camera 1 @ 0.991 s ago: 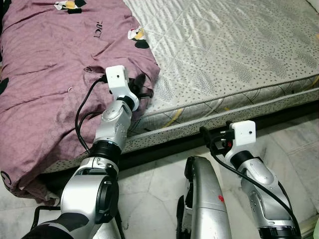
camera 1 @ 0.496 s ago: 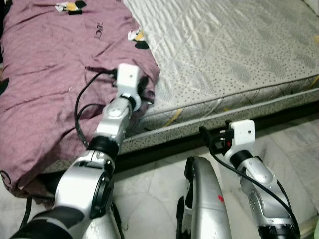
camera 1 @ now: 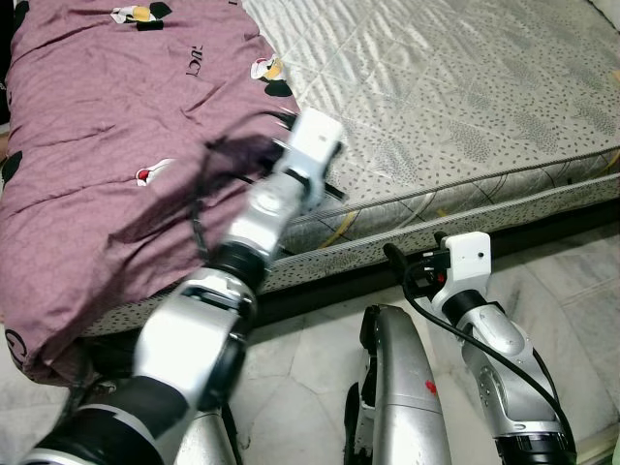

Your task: Clean up the room

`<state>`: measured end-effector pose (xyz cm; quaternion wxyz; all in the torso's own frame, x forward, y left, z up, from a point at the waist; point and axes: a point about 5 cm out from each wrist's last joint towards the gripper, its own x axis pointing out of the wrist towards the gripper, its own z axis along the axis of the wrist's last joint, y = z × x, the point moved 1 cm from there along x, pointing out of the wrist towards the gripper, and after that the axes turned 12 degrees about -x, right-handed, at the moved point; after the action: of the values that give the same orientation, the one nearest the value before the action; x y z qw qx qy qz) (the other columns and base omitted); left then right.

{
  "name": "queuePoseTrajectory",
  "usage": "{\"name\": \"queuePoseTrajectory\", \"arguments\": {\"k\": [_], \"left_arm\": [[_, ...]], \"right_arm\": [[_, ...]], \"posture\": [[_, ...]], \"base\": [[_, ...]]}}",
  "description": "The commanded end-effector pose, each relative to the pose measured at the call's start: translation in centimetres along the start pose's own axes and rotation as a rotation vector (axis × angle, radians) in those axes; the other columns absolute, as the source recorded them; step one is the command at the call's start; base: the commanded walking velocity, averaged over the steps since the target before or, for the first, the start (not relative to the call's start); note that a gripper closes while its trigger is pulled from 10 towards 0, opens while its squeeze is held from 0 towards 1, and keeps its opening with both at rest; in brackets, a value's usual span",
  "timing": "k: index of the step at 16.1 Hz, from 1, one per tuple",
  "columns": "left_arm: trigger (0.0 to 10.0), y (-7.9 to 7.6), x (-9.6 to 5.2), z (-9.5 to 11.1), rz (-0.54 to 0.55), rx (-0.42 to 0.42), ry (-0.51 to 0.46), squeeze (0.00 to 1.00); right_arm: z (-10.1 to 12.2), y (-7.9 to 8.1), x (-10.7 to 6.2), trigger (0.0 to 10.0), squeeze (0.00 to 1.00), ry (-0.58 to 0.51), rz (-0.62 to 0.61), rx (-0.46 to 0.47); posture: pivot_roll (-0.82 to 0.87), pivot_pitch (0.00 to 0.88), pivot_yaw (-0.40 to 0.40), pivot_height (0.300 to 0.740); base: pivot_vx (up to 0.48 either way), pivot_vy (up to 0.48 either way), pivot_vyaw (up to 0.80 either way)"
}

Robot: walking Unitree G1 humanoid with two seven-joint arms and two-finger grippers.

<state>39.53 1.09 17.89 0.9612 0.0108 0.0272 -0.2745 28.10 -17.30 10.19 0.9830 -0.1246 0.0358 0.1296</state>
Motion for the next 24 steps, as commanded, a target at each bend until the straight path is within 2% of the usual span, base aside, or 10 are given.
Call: {"name": "queuePoseTrajectory", "arguments": {"k": [1, 3, 4, 5, 9, 11, 15, 16, 20, 24], "left_arm": [[0.0, -1.9, 0.5, 0.2, -0.054, 0.042, 0.016, 0.00], [2.4, -4.0, 0.7, -0.8, -0.125, 0.055, 0.068, 0.00], [9.0, -5.2, 0.7, -1.8, -0.160, 0.072, 0.114, 0.00], [10.0, -6.0, 0.5, -2.6, -0.184, 0.073, 0.151, 0.00], [4.6, -9.2, -0.4, -5.7, -0.251, -0.069, 0.215, 0.00], [10.0, -9.7, -1.1, -7.4, -0.210, -0.221, 0.262, 0.00], [10.0, -10.3, -2.1, -9.8, -0.253, -0.208, 0.366, 0.00], [10.0, -10.3, -1.7, -8.7, -0.263, -0.150, 0.313, 1.00], [10.0, -10.9, -0.9, -6.1, -0.323, -0.122, 0.231, 1.00], [10.0, -11.8, -0.6, -4.8, -0.305, -0.390, 0.261, 1.00]], "right_arm": [[-0.5, 0.2, -0.1, 10.0, 0.00, 0.018, 0.003, 0.000], [-0.6, 0.3, 0.0, 10.0, 0.00, 0.018, 0.006, 0.003], [-0.6, 0.4, 0.1, 10.0, 0.00, 0.017, 0.007, 0.004], [-0.6, 0.4, 0.1, 10.0, 0.00, 0.017, 0.007, 0.005], [-0.7, 0.5, 0.1, 10.0, 0.00, 0.015, 0.000, 0.014], [-0.7, 0.6, 0.3, 10.0, 0.00, 0.015, 0.005, 0.018], [-0.7, 0.9, 0.6, 10.0, 0.00, 0.015, 0.021, 0.023], [-0.7, 1.0, 0.7, 10.0, 0.00, 0.014, 0.023, 0.024], [-0.7, 1.1, 0.8, 10.0, 0.00, 0.012, 0.021, 0.028], [-0.8, 1.1, 0.9, 10.0, 0.00, 0.011, 0.018, 0.030]], "posture": [[-0.15, 0.141, -0.044, 0.495], [-0.15, 0.140, -0.042, 0.495], [-0.15, 0.137, -0.039, 0.495], [-0.15, 0.136, -0.035, 0.495], [-0.14, 0.133, -0.026, 0.495], [-0.13, 0.129, -0.029, 0.495], [-0.12, 0.122, -0.035, 0.495], [-0.12, 0.119, -0.032, 0.495], [-0.11, 0.115, -0.025, 0.495], [-0.11, 0.114, -0.024, 0.495]], "base": [[0.000, 0.000, 0.00], [0.000, 0.000, 0.00], [0.000, 0.000, 0.00], [0.000, 0.000, 0.00], [0.000, 0.000, 0.00], [0.000, 0.000, 0.00], [0.000, 0.000, 0.00], [0.000, 0.000, 0.00], [0.000, 0.000, 0.00], [0.000, 0.000, 0.00]]}}
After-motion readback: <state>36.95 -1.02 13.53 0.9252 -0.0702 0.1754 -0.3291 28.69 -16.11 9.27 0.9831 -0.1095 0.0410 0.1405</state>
